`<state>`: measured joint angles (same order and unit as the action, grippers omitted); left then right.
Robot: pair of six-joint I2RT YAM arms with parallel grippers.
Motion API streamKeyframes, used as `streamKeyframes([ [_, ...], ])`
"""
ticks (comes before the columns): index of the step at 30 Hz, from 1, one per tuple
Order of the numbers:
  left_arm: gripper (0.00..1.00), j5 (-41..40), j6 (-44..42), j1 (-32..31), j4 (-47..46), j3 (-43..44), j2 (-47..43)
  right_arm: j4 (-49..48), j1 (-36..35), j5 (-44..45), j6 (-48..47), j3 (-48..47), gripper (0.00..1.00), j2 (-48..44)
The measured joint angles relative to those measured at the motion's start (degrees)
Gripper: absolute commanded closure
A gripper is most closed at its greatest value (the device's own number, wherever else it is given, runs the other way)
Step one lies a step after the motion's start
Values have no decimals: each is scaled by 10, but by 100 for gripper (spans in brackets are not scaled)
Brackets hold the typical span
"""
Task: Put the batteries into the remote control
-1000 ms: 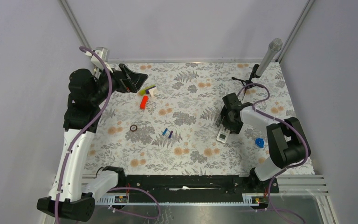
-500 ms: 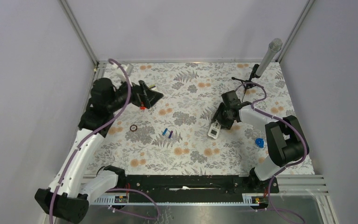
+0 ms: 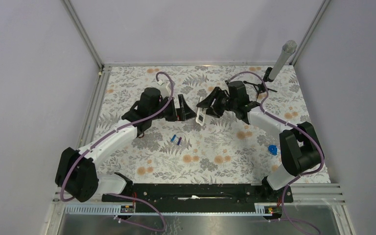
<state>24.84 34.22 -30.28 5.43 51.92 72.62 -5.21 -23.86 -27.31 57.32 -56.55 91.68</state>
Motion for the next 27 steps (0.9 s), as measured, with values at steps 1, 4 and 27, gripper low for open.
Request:
streamKeyframes([
  [1,9,-1,9,-1,-1,4,11,-7,-6,0,4,-5,59,0],
  [4,17,-6,35,-3,-7,14,40,-32,-25,4,22,-10,60,0],
  [27,94,-21,68,-6,29,62,111,-28,-50,29,62,-55,39,39],
])
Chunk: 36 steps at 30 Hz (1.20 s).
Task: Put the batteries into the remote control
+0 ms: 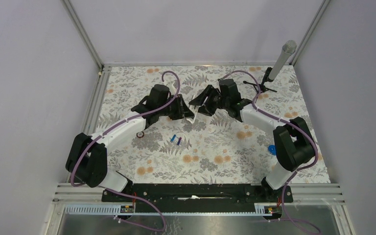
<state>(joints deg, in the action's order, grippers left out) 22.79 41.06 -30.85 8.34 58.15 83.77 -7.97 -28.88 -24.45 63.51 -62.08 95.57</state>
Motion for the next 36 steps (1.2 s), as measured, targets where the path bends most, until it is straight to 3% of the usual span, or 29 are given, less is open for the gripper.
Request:
streamKeyframes([
  [2,100,-8,-17,-2,12,0,0,9,-2,0,1,-2,15,3],
  [4,100,-11,-35,-3,21,0,0,19,-4,1,2,-3,4,3],
  [10,100,-83,-202,-12,65,11,-16,91,-3,26,-21,-31,0,-8],
  [16,100,-202,-422,-45,71,11,-80,132,-3,33,11,-52,3,-73],
  [22,100,-243,-610,-67,10,-18,-116,115,-2,39,68,-59,22,-113],
  [30,100,-257,-764,-76,-65,-70,-134,176,-2,19,91,-136,28,-68],
  [36,100,-245,-847,-82,-90,-82,-145,235,-2,19,85,-166,39,-30],
])
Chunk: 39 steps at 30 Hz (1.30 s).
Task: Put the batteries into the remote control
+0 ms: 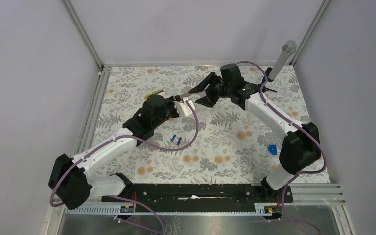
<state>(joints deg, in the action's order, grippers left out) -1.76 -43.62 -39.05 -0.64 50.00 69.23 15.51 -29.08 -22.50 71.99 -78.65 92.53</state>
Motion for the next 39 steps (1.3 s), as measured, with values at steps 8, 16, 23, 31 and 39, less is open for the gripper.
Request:
streamKeyframes([
  [8,94,15,-62,-11,-2,-12,-5,3,0,-12,10,-4,80,14],
  [16,3,-10,-20,-14,-55,-17,-7,-9,1,-11,34,-2,100,8],
  [23,1,-16,228,-5,-47,16,-57,-52,10,4,-18,15,100,-25],
  [31,1,63,542,35,134,223,-39,-134,53,25,-109,60,100,-104],
  [39,3,252,851,217,190,271,2,-298,72,3,-86,166,100,-186],
])
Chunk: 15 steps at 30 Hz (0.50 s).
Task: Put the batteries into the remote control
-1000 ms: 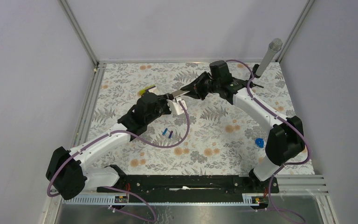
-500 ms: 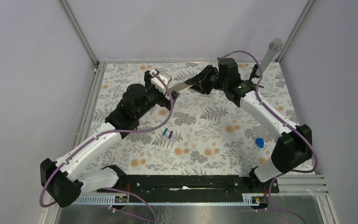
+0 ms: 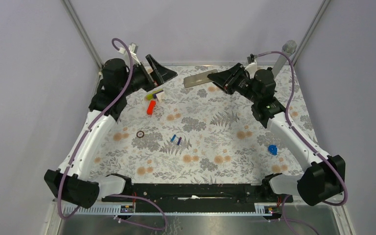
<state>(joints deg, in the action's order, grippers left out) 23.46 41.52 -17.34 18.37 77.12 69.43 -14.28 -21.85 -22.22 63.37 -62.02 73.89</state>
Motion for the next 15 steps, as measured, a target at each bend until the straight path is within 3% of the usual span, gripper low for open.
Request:
streamKeyframes([
  [7,6,183,213,-1,-112,-37,31,-111,0,-31,50,8,100,-7],
  [15,21,240,438,-3,-334,-114,38,-193,0,-75,109,8,100,13],
])
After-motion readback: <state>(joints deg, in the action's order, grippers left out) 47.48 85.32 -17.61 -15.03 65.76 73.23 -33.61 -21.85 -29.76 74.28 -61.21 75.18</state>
